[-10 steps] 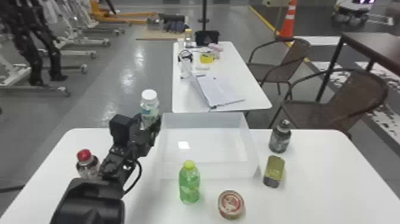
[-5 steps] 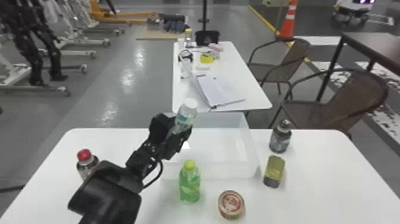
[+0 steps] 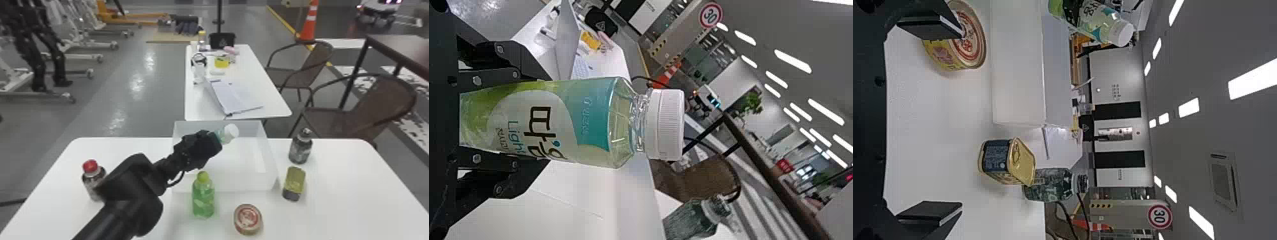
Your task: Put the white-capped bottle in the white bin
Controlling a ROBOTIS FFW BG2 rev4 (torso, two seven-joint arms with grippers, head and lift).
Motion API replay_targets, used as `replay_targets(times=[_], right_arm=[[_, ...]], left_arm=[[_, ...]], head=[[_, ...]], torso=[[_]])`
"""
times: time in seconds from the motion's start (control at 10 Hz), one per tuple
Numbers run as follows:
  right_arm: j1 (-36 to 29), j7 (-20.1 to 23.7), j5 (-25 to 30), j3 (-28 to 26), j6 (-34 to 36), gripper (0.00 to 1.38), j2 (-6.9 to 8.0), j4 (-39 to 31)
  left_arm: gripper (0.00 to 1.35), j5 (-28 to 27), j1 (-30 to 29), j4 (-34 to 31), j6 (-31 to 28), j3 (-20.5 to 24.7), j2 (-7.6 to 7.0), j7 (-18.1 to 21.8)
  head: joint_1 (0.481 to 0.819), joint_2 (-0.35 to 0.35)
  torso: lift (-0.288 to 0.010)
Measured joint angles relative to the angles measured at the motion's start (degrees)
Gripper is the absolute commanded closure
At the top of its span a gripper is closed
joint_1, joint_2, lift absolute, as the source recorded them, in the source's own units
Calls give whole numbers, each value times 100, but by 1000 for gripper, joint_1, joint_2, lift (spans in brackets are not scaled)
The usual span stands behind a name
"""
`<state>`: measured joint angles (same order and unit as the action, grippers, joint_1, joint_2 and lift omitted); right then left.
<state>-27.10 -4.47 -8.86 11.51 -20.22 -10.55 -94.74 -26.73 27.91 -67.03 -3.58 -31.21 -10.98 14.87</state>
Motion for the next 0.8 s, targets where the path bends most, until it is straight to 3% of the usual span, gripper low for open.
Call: replay_targets(times=[0.1,0.2,0.3,0.4,0.8], right_arm=[[11,5,-1,6,0,85,0,5],[23,8,-2,13,0,85,0,8],[28,8,-4,17,1,85,0,13],[30,8,-8,18,1,85,0,13],[30,8,-19,18,1,85,-8,15]], left_arm=[[822,-355,197,32,-246,-343,-69,66],[659,-594,347,54,-414,-557,-114,110],[283,-729,398,65,-466,-593,-139,108],[68,-820,398,67,-426,-514,-143,88],[142,-891,374,45,-381,-326,-150,82]], head=[[549,0],[549,0],[549,0],[549,0],[549,0]], torso=[[-100],[-100],[-100],[-100],[-100]])
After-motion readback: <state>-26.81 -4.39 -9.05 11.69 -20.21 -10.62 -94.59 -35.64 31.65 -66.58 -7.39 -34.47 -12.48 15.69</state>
